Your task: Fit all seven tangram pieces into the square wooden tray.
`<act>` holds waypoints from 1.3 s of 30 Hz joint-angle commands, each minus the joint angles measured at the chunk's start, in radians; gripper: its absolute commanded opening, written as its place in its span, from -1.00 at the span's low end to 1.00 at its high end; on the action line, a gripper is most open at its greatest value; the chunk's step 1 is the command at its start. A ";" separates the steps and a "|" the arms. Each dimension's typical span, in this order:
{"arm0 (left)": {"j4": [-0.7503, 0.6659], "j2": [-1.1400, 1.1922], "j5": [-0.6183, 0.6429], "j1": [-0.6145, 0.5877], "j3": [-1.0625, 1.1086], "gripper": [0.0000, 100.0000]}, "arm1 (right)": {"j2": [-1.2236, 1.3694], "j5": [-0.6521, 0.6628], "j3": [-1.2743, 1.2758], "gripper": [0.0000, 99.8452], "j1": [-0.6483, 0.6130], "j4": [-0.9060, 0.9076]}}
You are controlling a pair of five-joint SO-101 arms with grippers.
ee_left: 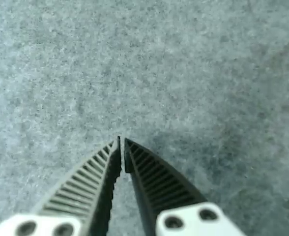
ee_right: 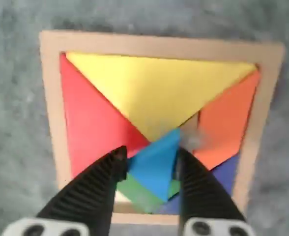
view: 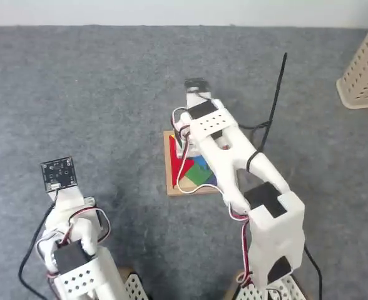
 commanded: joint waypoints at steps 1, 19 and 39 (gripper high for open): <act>0.003 -0.003 0.009 0.002 -0.008 -0.97 | -0.015 -0.133 -0.058 -0.61 -0.045 0.031; 0.003 -0.003 0.009 0.002 -0.008 -0.97 | -0.262 0.539 0.041 -0.93 0.096 -0.077; 0.003 -0.003 0.009 0.002 -0.008 -0.97 | -0.237 0.632 0.394 -0.99 0.099 -0.427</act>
